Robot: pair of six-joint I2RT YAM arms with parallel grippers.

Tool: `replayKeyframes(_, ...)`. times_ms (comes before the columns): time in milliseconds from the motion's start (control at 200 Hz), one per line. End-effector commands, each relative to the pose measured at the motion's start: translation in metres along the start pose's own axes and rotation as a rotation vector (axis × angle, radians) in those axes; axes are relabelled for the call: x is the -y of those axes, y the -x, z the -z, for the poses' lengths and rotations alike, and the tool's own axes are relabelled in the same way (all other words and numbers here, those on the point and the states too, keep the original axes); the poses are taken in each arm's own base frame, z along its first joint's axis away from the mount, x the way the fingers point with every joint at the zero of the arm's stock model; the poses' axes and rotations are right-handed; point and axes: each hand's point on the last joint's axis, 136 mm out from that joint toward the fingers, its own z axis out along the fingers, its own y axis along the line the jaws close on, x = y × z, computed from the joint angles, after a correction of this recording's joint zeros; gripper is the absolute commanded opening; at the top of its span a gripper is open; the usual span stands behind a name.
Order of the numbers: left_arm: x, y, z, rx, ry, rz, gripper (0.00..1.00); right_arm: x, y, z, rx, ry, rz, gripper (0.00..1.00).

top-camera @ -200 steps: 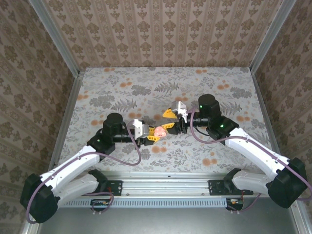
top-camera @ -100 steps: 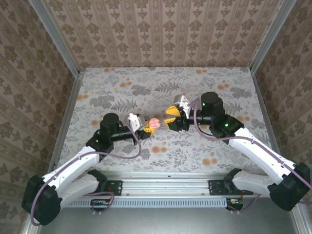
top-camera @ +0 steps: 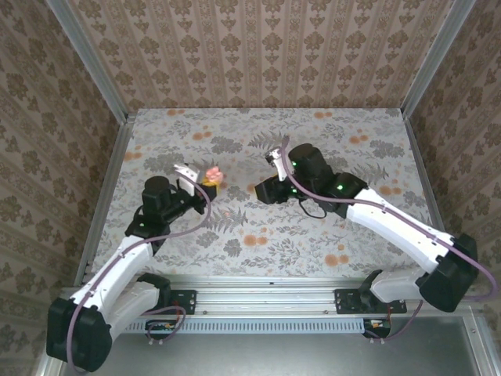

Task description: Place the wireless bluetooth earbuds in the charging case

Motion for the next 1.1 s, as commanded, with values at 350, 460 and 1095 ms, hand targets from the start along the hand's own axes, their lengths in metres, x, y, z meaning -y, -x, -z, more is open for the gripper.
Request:
replayKeyframes(350,-0.076,-0.022,0.03,-0.018,0.302,0.329,0.0,0.009,-0.028,-0.084,-0.26,-0.213,-0.329,0.45)
replayKeyframes(460,-0.082,-0.025,0.033,-0.032,0.332,0.341,0.0,0.012,-0.036,-0.109,-0.263,-0.238,-0.419,0.44)
replayKeyframes(1095,-0.105,-0.041,0.048,-0.08,0.431,0.394,0.0,0.012,-0.062,-0.231,-0.338,-0.212,-0.512,0.44)
